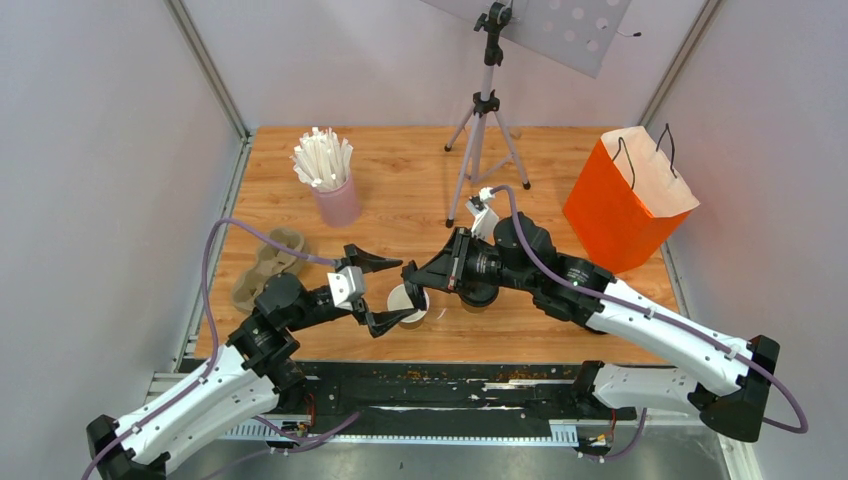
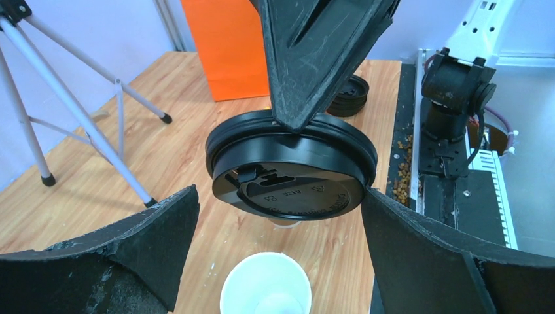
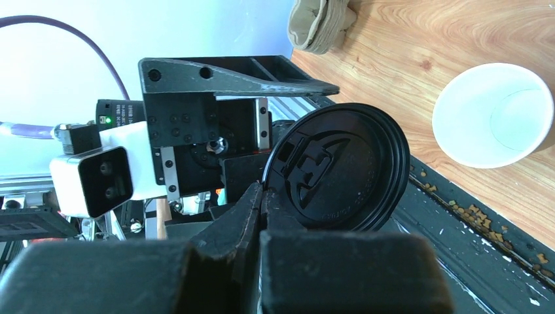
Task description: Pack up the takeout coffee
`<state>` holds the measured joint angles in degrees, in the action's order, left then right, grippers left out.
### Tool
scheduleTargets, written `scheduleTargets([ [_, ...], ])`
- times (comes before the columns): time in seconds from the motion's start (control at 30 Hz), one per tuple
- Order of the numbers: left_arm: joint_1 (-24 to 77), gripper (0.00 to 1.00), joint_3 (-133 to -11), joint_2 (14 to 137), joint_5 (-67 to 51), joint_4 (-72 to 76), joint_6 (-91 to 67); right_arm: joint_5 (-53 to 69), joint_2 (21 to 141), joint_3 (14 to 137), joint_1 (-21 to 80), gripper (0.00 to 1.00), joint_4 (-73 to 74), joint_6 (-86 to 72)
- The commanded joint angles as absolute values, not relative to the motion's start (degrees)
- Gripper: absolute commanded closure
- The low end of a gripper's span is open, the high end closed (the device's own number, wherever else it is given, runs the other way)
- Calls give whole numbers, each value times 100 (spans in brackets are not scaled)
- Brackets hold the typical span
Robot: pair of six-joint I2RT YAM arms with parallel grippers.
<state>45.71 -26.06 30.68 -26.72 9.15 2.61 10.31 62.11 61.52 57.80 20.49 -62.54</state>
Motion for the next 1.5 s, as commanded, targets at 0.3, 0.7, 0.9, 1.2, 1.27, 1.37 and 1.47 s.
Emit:
scheduleTargets([
  [0.3,4592,0,-2399,3113,-2514,1436,458,908,6138,6233,5929,100,1582,-6474],
  [0.7,4587,0,-2198,2896,-3008,1641,419,902,6075,6018,6007,100,1489,-6590],
  [0.9,4588,2,-2217,2888,-3270,1447,584,904,6032,5937,6020,100,1469,-6549],
  [1.2,4587,17,-2228,3058,-3422,1320,545,887,5926,5681,6021,100,1512,-6591],
  [1.27,4586,17,-2222,3014,-3067,1284,404,799,5887,5664,6021,100,1583,-6584],
  [1.37,4590,17,-2338,2937,-2618,887,355,666,5841,5667,6013,91,1725,-6580],
  [1.47,4582,18,-2507,2831,-2298,439,249,406,5783,5719,6004,74,1923,-6504],
])
